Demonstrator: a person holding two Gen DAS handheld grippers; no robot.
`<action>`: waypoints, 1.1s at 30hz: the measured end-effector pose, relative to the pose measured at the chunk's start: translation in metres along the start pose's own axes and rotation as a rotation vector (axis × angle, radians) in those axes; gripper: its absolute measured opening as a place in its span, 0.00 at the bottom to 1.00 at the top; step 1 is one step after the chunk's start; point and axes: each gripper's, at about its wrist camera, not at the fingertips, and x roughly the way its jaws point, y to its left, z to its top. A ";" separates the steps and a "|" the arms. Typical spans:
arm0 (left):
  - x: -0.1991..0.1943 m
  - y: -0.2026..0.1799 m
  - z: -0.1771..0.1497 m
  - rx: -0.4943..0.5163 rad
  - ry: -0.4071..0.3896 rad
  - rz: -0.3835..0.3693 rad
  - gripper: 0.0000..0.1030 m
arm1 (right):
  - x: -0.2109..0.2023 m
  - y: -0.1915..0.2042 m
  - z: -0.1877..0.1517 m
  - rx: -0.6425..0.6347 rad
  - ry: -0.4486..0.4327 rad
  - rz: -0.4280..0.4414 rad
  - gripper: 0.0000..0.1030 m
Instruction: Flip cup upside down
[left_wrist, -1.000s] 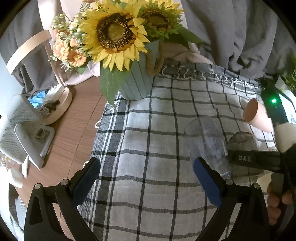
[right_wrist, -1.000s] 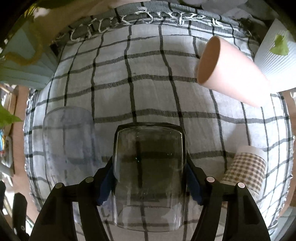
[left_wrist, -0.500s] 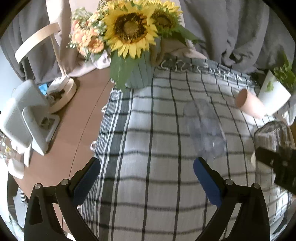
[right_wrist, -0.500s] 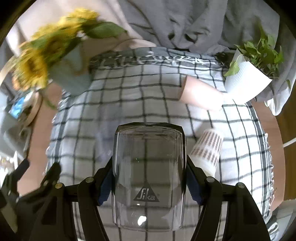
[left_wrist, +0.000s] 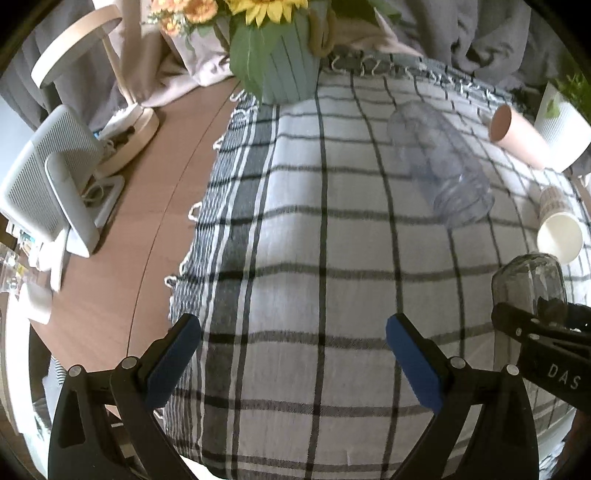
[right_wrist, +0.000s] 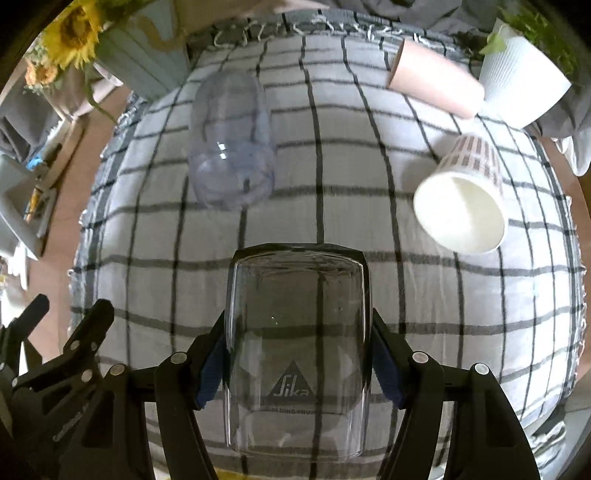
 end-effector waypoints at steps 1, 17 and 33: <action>0.002 0.000 -0.001 0.002 0.007 0.003 0.99 | 0.002 0.000 -0.001 -0.002 -0.001 -0.002 0.66; 0.008 -0.005 -0.005 0.005 0.052 0.014 0.99 | 0.009 -0.010 -0.001 -0.022 -0.027 0.007 0.71; -0.058 -0.091 0.027 0.159 0.017 -0.226 0.99 | -0.102 -0.088 -0.021 0.206 -0.292 -0.054 0.78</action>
